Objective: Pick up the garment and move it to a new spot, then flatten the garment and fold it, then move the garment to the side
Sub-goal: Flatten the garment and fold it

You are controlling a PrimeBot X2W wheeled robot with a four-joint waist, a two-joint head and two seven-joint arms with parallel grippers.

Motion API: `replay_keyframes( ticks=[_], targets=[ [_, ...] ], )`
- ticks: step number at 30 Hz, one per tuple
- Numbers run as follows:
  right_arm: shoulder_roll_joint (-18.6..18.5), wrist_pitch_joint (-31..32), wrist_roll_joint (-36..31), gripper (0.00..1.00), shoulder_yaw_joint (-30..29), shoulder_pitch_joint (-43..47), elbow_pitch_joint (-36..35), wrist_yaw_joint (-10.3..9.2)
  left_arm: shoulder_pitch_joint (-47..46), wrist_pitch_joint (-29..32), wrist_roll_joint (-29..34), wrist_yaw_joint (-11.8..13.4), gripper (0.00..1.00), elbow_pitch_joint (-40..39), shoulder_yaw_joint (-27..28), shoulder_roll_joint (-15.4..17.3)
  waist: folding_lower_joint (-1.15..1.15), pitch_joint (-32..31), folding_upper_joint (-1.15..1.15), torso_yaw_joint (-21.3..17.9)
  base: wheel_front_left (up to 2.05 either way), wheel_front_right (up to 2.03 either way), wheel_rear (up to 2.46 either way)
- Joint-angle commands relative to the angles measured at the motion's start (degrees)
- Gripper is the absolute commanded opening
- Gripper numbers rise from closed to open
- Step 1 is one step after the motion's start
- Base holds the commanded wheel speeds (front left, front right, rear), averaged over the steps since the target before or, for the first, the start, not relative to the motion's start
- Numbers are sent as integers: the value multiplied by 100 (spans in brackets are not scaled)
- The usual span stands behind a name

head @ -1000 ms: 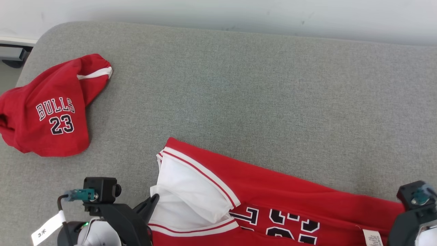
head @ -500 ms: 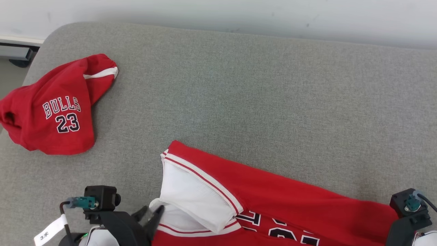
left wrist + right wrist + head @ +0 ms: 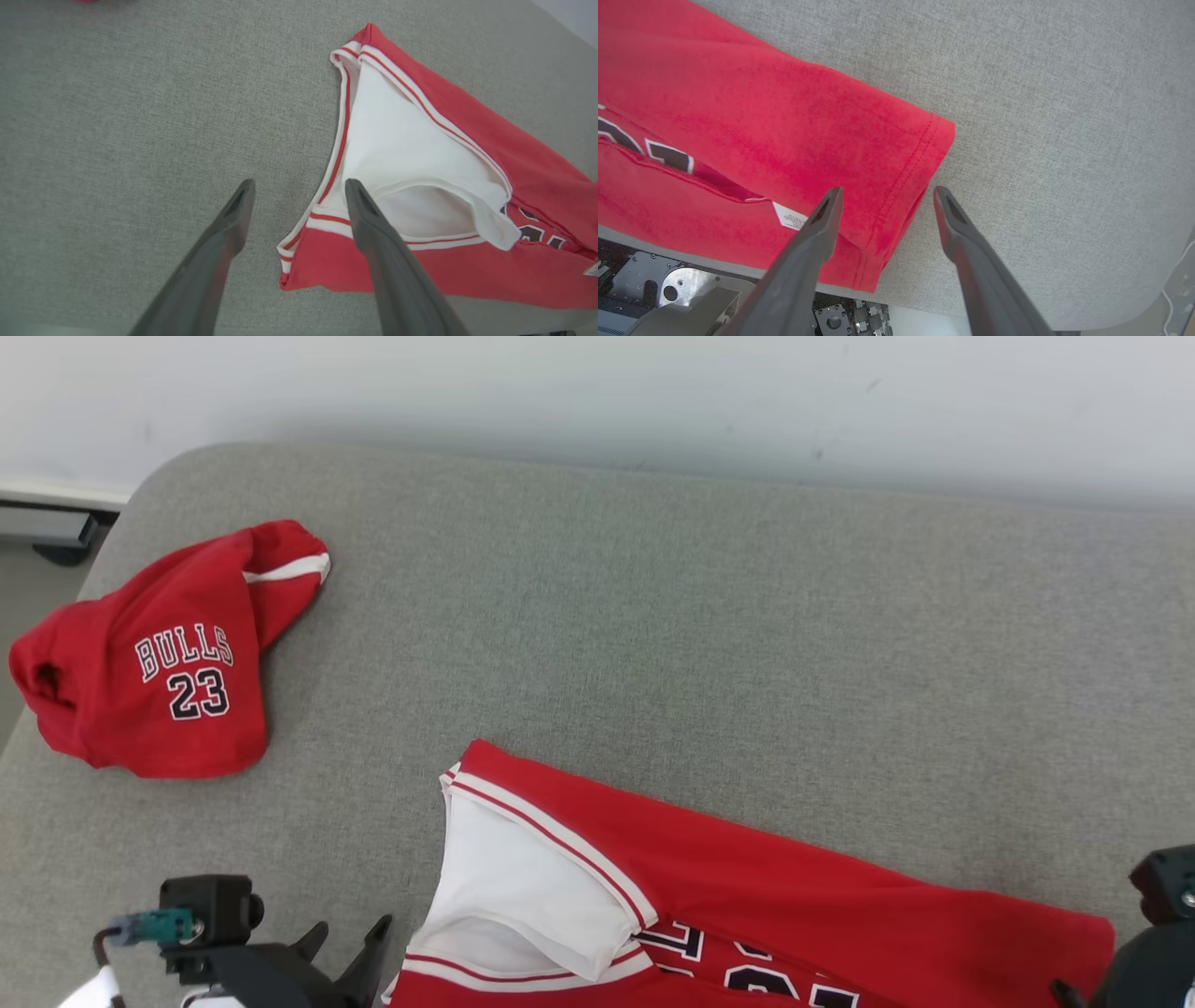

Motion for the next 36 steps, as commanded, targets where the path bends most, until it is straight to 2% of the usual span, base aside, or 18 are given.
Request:
replay_keyframes(
  ticks=[1,6,11,15,18,24,30,36],
  targets=[
    [48,-39,-2,100,-34,43,-35,0,78,-46,23,27,100,-27,19,53,-1,-91,0,-47,0,0,0],
    [506,-641,-88,100,-394,16,-210,-1,253,-352,175,177,100,-267,144,125,-1,-236,0,-90,0,0,0],
    [755,-1866,67,100,-676,-208,26,-3,254,-1065,522,87,100,-408,234,69,-1,-343,0,-113,0,0,0],
    [766,-3012,960,100,-781,-367,747,-2,185,-1660,878,-142,100,-362,163,26,-1,-440,0,-158,0,0,0],
    [766,-3932,1375,100,-646,-471,1248,-1,137,-2057,1061,-272,100,-278,145,-77,-1,-492,0,-180,0,0,0],
    [760,-5520,1768,100,-287,-628,1946,0,79,-2812,1196,-525,100,-74,235,-247,-1,-584,0,-180,0,0,0],
    [759,-6351,1719,100,-23,-718,2469,-1,155,-3153,1237,-725,100,104,353,-318,-1,-779,0,-176,0,0,0],
    [759,-6805,1649,100,67,-813,2903,-1,116,-3266,1357,-926,100,265,440,-374,-1,-954,0,-183,0,0,0]
  ],
)
